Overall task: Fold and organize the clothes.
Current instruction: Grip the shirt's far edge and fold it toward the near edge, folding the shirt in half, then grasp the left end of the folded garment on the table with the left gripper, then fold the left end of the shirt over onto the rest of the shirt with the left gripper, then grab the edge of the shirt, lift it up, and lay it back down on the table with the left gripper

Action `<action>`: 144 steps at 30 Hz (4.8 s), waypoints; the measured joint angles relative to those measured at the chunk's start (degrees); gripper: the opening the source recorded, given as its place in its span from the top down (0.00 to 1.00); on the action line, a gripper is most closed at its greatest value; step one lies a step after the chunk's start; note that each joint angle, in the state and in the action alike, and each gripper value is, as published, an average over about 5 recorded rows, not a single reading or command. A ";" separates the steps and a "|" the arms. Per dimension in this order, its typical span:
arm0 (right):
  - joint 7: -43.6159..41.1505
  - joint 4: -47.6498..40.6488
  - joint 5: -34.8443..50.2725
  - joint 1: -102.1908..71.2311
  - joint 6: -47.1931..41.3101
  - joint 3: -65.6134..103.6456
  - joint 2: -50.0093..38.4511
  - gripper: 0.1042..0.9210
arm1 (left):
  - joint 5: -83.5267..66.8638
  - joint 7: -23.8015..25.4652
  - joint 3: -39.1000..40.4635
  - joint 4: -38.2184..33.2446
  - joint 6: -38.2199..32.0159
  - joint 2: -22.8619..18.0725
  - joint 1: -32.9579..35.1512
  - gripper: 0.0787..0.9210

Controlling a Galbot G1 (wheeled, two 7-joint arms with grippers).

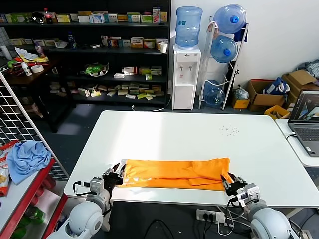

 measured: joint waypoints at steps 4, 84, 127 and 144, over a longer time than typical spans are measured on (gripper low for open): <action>0.27 0.31 0.17 -0.22 0.20 -0.09 -0.22 0.35 | -1.32 -0.18 -0.47 0.12 0.31 -0.33 0.22 0.41; 7.69 -2.42 -7.23 2.23 11.96 0.37 5.52 0.12 | -13.00 -6.79 -2.69 -1.73 5.88 4.71 -6.04 0.94; 8.21 -5.32 -9.07 4.61 12.81 -0.93 8.31 0.12 | -13.69 -7.75 13.70 -0.11 -4.94 -14.48 -9.24 0.24; 5.53 -6.00 -7.96 2.96 13.76 0.24 6.34 0.12 | -12.68 3.15 6.39 3.72 -1.10 -1.74 -7.59 0.12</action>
